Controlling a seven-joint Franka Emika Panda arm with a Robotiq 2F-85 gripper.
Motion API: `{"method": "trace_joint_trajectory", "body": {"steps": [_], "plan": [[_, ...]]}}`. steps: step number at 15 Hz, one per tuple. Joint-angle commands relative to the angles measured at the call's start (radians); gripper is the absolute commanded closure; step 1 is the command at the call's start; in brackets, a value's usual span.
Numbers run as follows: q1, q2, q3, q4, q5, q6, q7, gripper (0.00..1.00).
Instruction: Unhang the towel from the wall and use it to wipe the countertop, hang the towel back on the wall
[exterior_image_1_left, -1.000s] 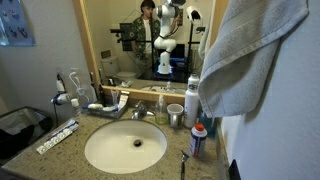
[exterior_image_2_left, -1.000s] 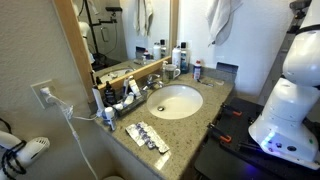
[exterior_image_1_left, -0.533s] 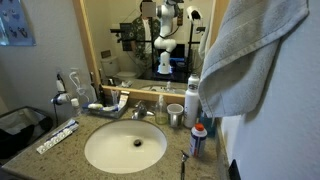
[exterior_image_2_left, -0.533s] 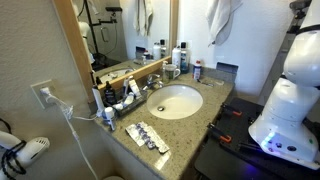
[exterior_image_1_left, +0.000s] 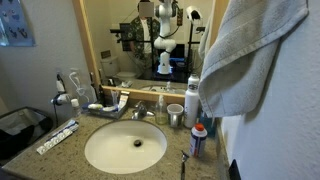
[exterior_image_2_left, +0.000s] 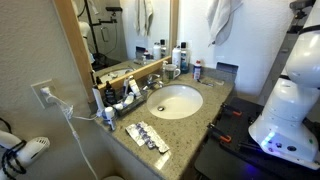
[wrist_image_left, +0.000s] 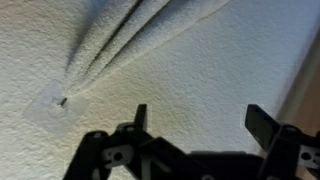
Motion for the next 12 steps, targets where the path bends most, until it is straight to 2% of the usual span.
{"method": "trace_joint_trajectory", "body": {"steps": [1,12], "plan": [[0.019,-0.053,0.02,-0.026,0.153,0.008,-0.123,0.0],[0.048,-0.125,0.019,-0.049,0.595,0.004,-0.391,0.0]]}}
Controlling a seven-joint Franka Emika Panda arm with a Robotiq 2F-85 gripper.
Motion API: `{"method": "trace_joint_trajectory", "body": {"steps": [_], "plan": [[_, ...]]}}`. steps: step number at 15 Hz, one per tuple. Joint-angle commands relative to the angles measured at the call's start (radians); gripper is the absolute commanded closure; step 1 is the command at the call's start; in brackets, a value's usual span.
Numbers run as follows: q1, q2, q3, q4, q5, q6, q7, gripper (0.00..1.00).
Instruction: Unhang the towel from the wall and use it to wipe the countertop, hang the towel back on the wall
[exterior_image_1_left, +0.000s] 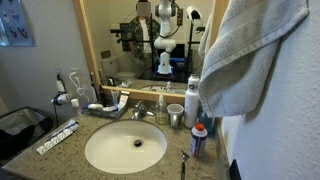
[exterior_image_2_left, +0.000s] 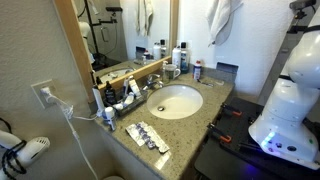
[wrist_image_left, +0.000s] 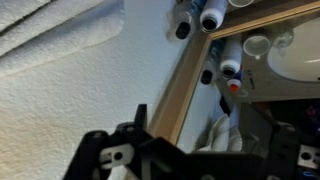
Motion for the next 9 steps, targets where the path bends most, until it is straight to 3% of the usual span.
{"method": "trace_joint_trajectory", "body": {"steps": [1,5,9], "plan": [[0.004,-0.046,-0.01,-0.042,0.138,0.005,-0.093,0.0],[0.0,-0.049,-0.022,-0.038,0.26,-0.006,-0.175,0.0],[-0.002,-0.046,-0.031,-0.036,0.307,-0.012,-0.226,0.0]]}}
